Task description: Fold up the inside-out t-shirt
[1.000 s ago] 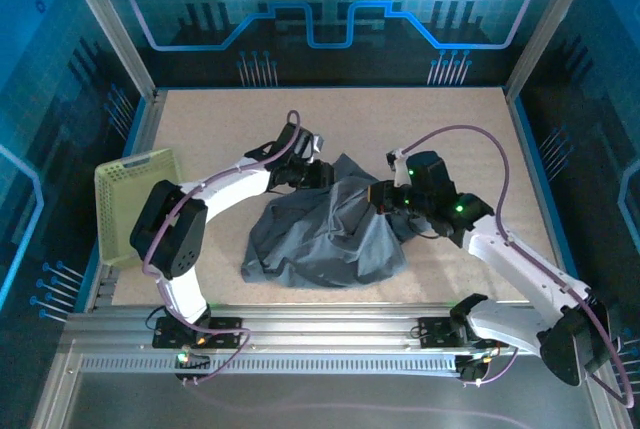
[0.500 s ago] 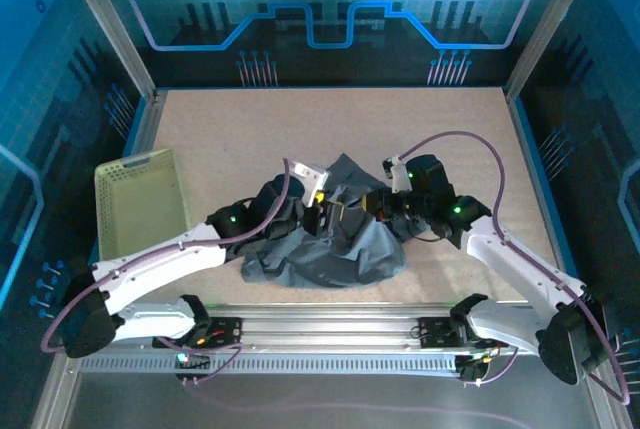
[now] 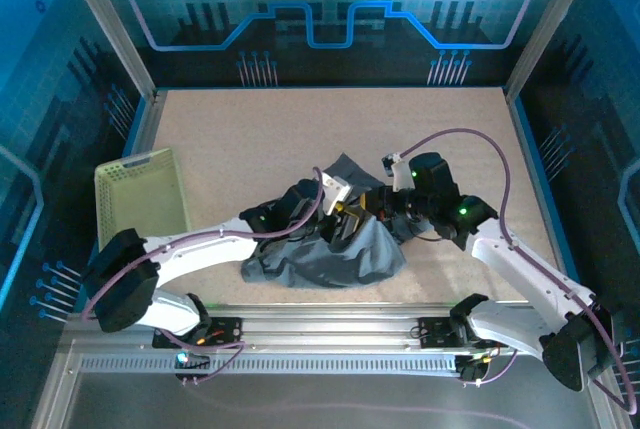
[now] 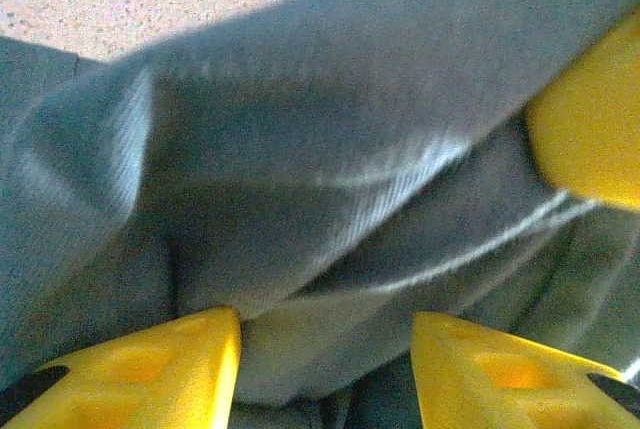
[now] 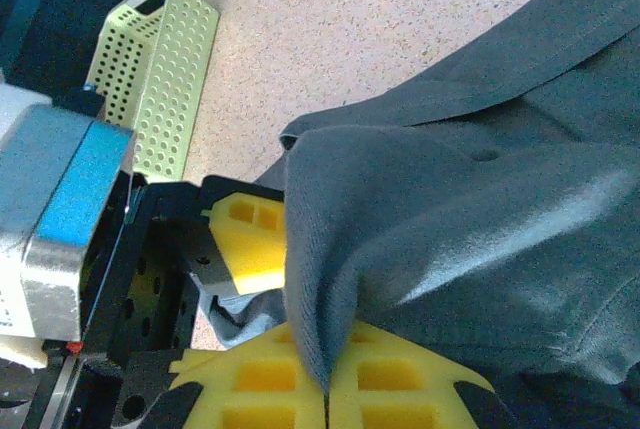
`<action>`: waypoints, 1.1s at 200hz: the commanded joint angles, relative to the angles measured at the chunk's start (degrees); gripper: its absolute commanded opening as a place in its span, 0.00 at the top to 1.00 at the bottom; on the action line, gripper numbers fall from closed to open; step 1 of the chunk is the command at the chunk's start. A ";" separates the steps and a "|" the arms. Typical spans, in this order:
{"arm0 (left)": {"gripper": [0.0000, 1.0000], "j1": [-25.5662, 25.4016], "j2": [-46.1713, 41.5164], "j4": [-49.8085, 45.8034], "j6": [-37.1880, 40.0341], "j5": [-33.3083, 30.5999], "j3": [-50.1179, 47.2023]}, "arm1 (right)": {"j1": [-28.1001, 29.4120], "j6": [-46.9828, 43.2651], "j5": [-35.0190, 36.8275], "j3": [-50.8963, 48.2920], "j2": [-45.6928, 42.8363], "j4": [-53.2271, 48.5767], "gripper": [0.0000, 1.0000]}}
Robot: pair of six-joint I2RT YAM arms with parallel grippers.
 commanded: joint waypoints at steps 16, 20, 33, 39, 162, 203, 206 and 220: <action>0.50 -0.06 2.41 1.76 3.17 -2.10 4.19 | 1.27 -1.13 0.05 1.61 -1.01 -1.17 1.00; 0.55 -0.06 2.73 1.54 3.34 -1.99 4.50 | 1.23 -1.18 0.17 1.58 -1.05 -1.25 1.00; 0.69 -0.06 3.32 0.75 3.67 -1.53 5.42 | 1.26 -0.98 1.72 1.60 -0.92 -2.00 1.00; 0.73 -0.08 3.44 0.52 3.85 -1.35 5.62 | 1.29 -0.87 2.88 3.21 -0.95 -2.72 1.00; 1.00 -0.15 -7.94 -12.72 0.21 -1.39 11.73 | 1.34 -4.57 22.00 10.83 7.88 -11.39 0.89; 1.00 2.35 -4.78 -22.20 -6.26 -3.95 22.30 | 3.75 -5.44 28.11 11.16 4.72 -12.57 0.45; 1.00 2.91 -4.42 -22.80 -7.15 -3.94 22.93 | 4.06 -5.84 28.38 10.71 3.76 -12.14 0.44; 1.00 6.00 -3.20 -24.97 -11.17 -2.55 25.13 | 5.80 -7.62 27.62 7.28 -0.70 -8.73 0.38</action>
